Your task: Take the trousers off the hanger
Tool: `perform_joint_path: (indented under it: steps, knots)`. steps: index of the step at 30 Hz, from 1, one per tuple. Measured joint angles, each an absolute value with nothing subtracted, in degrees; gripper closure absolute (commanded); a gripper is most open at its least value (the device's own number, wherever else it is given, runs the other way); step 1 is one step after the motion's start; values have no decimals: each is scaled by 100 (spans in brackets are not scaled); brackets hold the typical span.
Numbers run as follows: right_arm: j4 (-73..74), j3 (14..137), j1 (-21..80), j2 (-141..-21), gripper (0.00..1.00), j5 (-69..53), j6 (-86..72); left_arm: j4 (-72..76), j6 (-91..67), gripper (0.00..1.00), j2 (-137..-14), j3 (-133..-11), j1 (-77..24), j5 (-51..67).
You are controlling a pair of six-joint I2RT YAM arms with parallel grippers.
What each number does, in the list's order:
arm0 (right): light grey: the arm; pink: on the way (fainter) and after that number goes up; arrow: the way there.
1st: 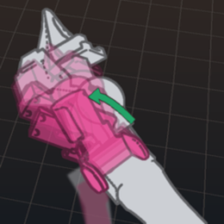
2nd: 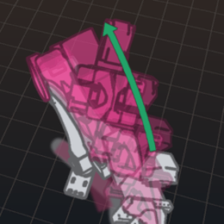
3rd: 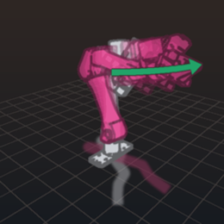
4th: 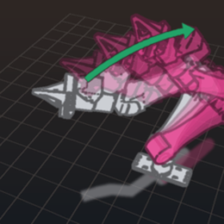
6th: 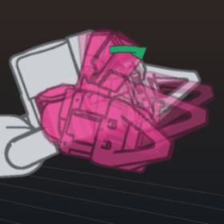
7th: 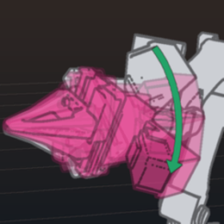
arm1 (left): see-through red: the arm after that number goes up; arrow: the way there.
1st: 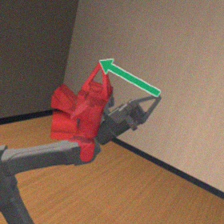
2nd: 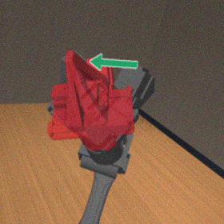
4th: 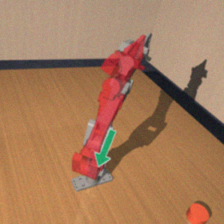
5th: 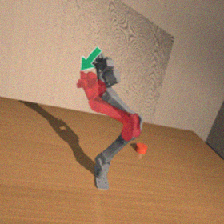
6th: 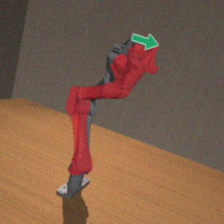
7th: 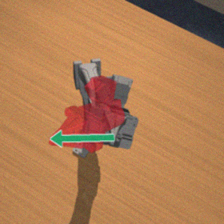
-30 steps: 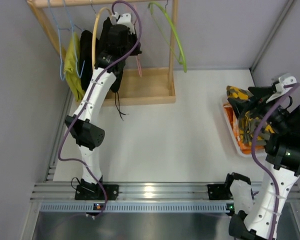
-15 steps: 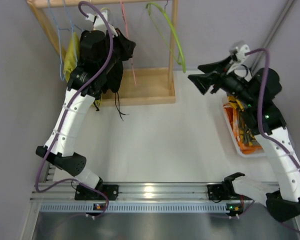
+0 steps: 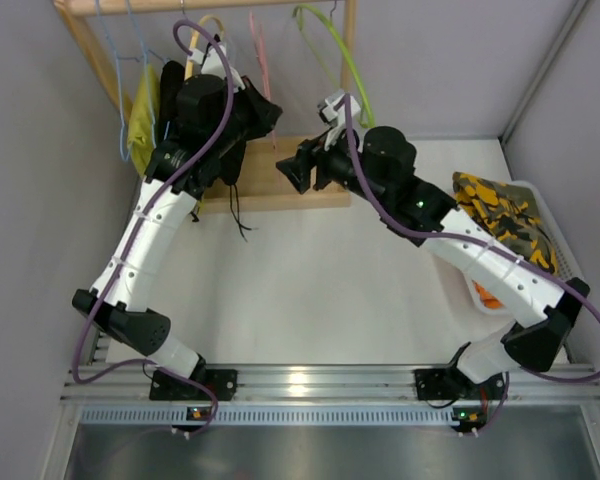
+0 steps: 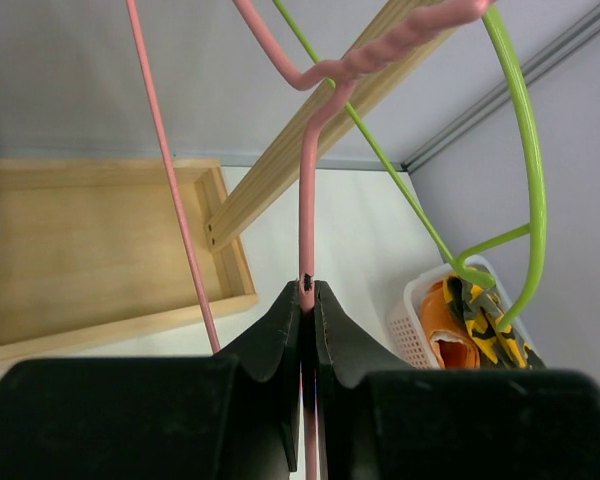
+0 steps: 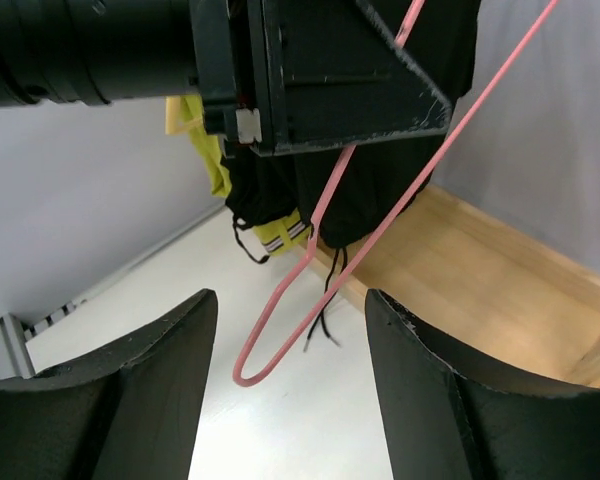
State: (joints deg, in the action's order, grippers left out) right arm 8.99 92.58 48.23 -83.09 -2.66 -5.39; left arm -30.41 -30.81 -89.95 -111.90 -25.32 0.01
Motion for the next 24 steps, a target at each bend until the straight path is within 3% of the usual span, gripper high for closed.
perform_joint_path:
  steps: [10,13,16,17,19,20,21,24]
  knots:
    - [1155,9327,5068,-8849,37,346,-1059,-3039,-3273,100,-8971,-11072,-2539,187]
    - [1339,9430,5168,-8993,44,644,-1131,-3039,-3288,100,-8971,-11056,-2567,161]
    - [1435,9504,5236,-9137,57,867,-1216,-3039,-3288,100,-8971,-11037,-2628,56]
    - [1457,9504,5251,-9179,69,941,-1243,-3041,-3288,100,-8971,-11030,-2646,10]
    - [1520,9504,5271,-9260,80,1109,-1278,-3035,-3286,100,-8971,-11006,-2679,-93]
    - [1559,9504,5271,-9286,91,1186,-1291,-3041,-3291,100,-8971,-10995,-2692,-137]
    - [1601,9504,5273,-9308,97,1271,-1278,-3039,-3291,100,-8971,-10978,-2700,-163]
    - [1656,9504,5275,-9319,100,1420,-1297,-3024,-3315,100,-8971,-10947,-2718,-226]
